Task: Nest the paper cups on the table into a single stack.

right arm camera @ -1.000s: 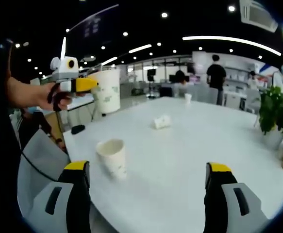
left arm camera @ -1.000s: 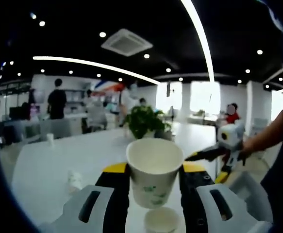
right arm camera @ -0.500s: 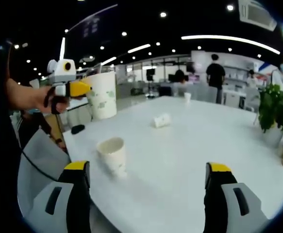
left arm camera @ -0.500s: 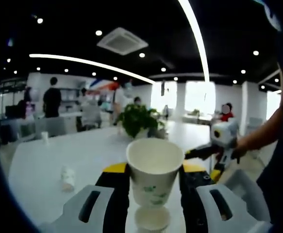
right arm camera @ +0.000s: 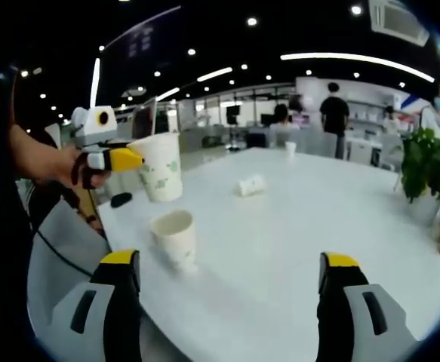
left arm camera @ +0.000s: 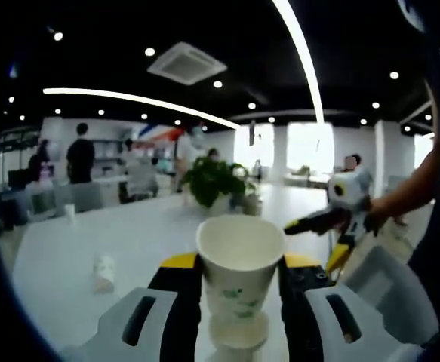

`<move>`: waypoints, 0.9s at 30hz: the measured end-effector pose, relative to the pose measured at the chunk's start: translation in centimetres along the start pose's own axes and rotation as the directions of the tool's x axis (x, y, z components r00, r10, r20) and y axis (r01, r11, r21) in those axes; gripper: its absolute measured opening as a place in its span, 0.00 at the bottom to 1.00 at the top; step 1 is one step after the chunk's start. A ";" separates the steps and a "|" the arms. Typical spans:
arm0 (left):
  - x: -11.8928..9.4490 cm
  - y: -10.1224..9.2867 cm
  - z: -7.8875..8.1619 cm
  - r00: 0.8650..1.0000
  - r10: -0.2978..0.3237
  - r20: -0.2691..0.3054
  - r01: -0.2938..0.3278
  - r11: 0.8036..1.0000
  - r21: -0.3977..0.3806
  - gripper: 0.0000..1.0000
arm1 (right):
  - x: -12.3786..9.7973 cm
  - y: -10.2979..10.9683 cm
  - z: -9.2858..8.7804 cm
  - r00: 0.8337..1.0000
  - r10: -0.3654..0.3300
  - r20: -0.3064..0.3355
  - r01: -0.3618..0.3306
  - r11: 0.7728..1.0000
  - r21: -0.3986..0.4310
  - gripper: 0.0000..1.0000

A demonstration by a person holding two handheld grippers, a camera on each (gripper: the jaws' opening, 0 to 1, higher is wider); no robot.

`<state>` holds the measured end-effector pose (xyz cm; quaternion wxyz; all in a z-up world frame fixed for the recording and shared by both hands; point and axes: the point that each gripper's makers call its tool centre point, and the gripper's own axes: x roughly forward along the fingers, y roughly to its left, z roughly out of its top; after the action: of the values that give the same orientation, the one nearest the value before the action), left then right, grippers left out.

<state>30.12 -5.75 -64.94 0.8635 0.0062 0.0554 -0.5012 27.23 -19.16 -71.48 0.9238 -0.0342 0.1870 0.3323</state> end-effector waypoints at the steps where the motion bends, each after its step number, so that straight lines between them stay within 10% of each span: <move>1: 0.1 0.0 -0.2 1.000 0.000 -0.004 0.000 1.000 0.000 0.38 | 0.0 0.0 0.0 1.000 0.000 0.000 0.000 1.000 0.000 0.97; 27: 1.1 0.0 -6.0 0.994 -0.001 -0.112 0.000 1.000 -0.013 0.38 | -0.4 -0.2 -0.3 1.000 -0.008 -0.006 0.008 1.000 0.003 0.97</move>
<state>30.11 -6.36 -71.00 0.8590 0.0287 0.1068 -0.5000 27.04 -19.61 -71.61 0.9246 -0.0348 0.1902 0.3282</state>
